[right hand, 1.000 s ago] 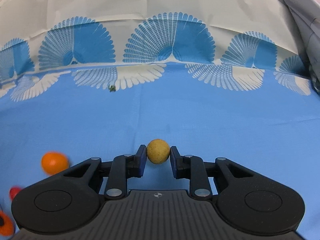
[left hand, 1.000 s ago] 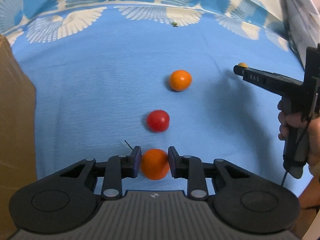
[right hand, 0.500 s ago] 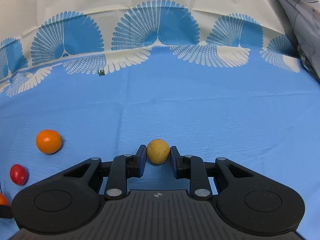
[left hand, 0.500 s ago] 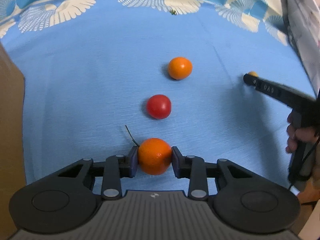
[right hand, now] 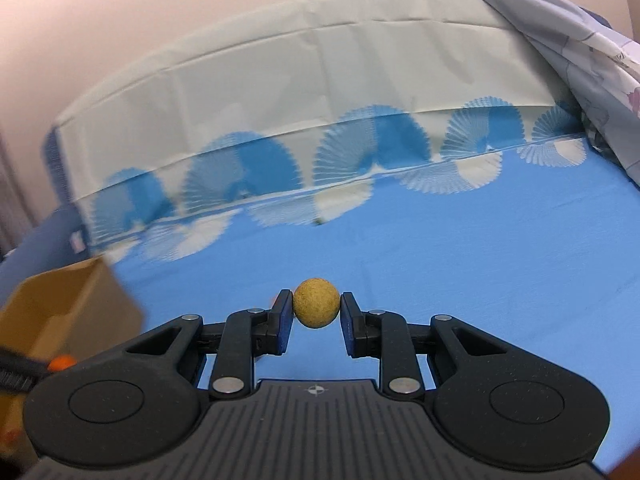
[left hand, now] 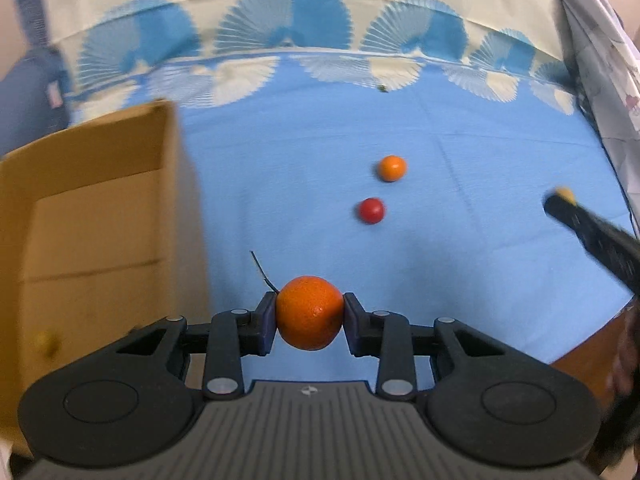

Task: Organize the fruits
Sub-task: 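Carry the orange with the left tool while the right tool carries the yellow-green plum into the box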

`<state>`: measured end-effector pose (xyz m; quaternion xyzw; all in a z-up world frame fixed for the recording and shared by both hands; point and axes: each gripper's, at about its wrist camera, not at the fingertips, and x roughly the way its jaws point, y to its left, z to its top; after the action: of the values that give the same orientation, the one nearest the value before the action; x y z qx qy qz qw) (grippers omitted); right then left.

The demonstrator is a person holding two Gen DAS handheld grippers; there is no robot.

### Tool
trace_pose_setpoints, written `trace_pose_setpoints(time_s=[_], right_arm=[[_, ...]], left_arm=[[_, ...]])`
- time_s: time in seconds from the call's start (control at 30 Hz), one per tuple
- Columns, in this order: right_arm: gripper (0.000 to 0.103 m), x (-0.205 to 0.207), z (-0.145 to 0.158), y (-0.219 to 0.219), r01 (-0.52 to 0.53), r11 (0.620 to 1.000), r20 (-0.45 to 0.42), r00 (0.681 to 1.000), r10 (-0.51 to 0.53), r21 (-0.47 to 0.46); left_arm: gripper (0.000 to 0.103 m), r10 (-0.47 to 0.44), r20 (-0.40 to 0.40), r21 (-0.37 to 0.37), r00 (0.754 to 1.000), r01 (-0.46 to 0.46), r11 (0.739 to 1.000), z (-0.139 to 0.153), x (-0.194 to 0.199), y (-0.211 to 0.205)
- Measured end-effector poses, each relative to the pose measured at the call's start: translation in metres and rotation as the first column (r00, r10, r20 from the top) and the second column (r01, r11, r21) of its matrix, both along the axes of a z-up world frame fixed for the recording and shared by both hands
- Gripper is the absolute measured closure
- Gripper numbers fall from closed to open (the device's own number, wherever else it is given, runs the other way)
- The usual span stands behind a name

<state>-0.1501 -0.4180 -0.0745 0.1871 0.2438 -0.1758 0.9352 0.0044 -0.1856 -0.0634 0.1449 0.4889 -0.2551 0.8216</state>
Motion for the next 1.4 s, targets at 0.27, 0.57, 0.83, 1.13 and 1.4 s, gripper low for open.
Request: trace_pose_setpoints(time_s=[0.27,0.57,0.83,1.13,1.4], right_arm=[[0.077,-0.055,0.034,0.110,-0.155,0.986,-0.013,0.988,0.156,0.058],[0.077,-0.074,0.057,0.217,-0.347,0.937,-0.017,0.937,0.348,0.032],[0.077,-0.090,0.079,0.268,-0.420,0.906,-0.006,0.907,0.421,-0.046],[0.077,-0.100,0.087,0.288,-0.448,0.889,-0.007,0.893,0.449,-0.094],[0.077,-0.098,0.086,0.291,-0.448,0.890,-0.023,0.894,0.448,-0.083]], left_arm=[[0.065,0.075,0.068,0.063,0.995,-0.079,0.995,0.040,-0.048,0.094],[0.065,0.165,0.099,0.000,0.981,-0.165,0.986,0.060,-0.096,0.199],[0.065,0.240,0.120,-0.077,0.963,-0.232,0.970,0.076,-0.124,0.255],[0.065,0.263,0.128,-0.117,0.956,-0.248,0.962,0.084,-0.134,0.273],[0.065,0.256,0.118,-0.112,0.959,-0.244,0.963,0.079,-0.129,0.272]])
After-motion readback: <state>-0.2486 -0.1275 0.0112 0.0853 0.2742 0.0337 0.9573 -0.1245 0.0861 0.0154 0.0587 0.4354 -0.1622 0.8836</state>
